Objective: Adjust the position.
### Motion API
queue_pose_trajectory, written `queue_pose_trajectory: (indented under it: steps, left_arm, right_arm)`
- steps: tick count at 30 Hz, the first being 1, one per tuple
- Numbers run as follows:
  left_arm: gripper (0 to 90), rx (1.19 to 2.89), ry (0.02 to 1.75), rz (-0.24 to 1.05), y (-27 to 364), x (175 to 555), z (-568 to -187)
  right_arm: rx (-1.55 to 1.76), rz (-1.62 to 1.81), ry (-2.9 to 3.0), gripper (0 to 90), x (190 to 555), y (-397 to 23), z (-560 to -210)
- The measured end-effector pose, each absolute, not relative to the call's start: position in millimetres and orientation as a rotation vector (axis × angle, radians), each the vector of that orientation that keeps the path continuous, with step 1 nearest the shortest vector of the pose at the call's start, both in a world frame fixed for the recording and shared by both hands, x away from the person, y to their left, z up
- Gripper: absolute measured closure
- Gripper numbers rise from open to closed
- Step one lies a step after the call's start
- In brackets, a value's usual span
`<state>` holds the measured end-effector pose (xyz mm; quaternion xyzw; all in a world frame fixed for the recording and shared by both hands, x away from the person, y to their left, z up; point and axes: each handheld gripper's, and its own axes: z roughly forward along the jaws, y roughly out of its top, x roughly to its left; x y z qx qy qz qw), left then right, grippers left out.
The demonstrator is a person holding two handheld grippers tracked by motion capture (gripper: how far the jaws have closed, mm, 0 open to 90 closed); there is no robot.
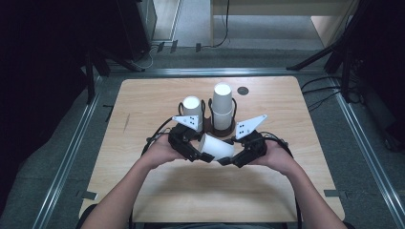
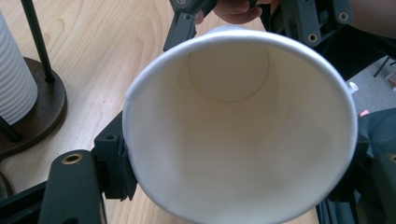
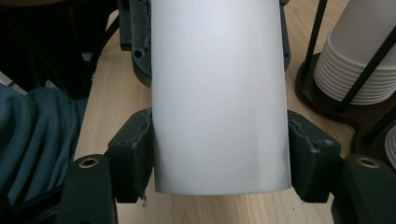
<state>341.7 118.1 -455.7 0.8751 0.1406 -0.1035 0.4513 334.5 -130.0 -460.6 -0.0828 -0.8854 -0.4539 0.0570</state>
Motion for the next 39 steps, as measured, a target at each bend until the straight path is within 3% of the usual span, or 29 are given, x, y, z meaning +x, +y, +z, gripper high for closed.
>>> queue_pose_trajectory:
  steps: [2,3,13,15,26,39]
  left_arm:
    - [23.8,2.172,0.347,-0.255,118.4,341.0,-455.2]
    - [23.8,2.186,0.342,-0.246,118.4,340.8,-454.5]
    - [23.7,2.257,0.354,-0.186,126.5,345.2,-446.3]
    - [23.7,2.275,0.352,-0.183,127.8,347.0,-445.0]
    - [23.6,2.370,0.367,-0.123,132.7,352.3,-439.4]
    - [23.6,2.553,0.273,-0.056,108.0,353.0,-439.1]
  right_arm:
    - [-0.262,-1.372,-2.683,25.0,334.7,-129.8,-460.5]
    - [-0.296,-1.357,-2.642,17.9,335.8,-129.9,-460.1]
    - [-0.357,-1.297,-2.704,17.9,337.8,-131.1,-464.0]
    - [-0.373,-1.268,-2.726,22.8,338.4,-129.4,-466.7]
    - [-0.402,-1.257,-2.784,24.8,339.2,-126.7,-470.0]
    - [-0.370,-1.249,-2.844,25.1,336.7,-119.2,-476.0]
